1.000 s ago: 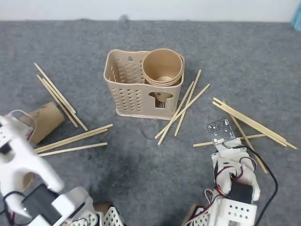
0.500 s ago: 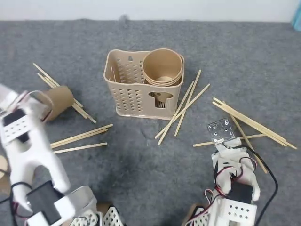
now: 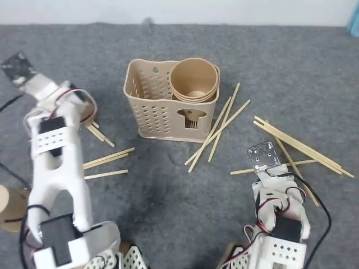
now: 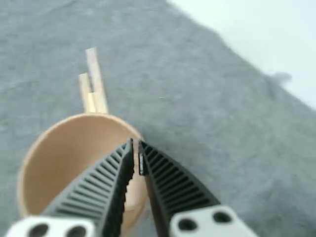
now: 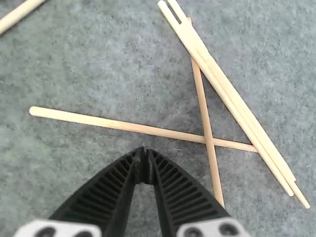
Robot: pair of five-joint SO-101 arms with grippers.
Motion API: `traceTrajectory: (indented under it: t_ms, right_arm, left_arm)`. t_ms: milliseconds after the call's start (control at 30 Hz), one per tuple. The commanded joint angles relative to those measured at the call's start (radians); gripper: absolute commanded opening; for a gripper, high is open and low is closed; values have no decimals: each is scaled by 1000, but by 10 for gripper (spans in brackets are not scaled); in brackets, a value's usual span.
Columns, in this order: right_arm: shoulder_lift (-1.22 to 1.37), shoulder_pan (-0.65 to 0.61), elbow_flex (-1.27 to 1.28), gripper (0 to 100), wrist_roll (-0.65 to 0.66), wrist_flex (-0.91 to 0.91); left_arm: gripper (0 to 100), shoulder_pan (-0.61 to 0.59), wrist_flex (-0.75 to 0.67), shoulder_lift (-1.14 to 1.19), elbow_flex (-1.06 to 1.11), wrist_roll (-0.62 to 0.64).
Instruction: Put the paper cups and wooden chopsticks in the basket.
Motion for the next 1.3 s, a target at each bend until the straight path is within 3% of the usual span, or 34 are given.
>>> traceTrajectory:
  t_ms: [0,167,367,633,733,900,1267]
  right_arm:
    - [-1,-4,-2,8,17,5]
    - [-1,-4,-2,8,17,5]
    - [-1,-4,-2,8,18,5]
    - [-1,-4,-2,8,18,5]
    - [-1,-4,-2,8,18,5]
    - [-1,-4,-2,8,18,5]
    - [-1,-4,0,8,18,5]
  left_arm:
    - [14,49,-77,-6,-8,11]
    - [15,63,-133,-6,-10,11]
    - [15,57,-55,-18,-30,8]
    - [17,-15,284,-18,-251,0]
    - [53,-12,382,-9,-283,-97]
    - [115,-18,390,-17,-255,-124]
    - [119,-40,405,-17,-254,-173]
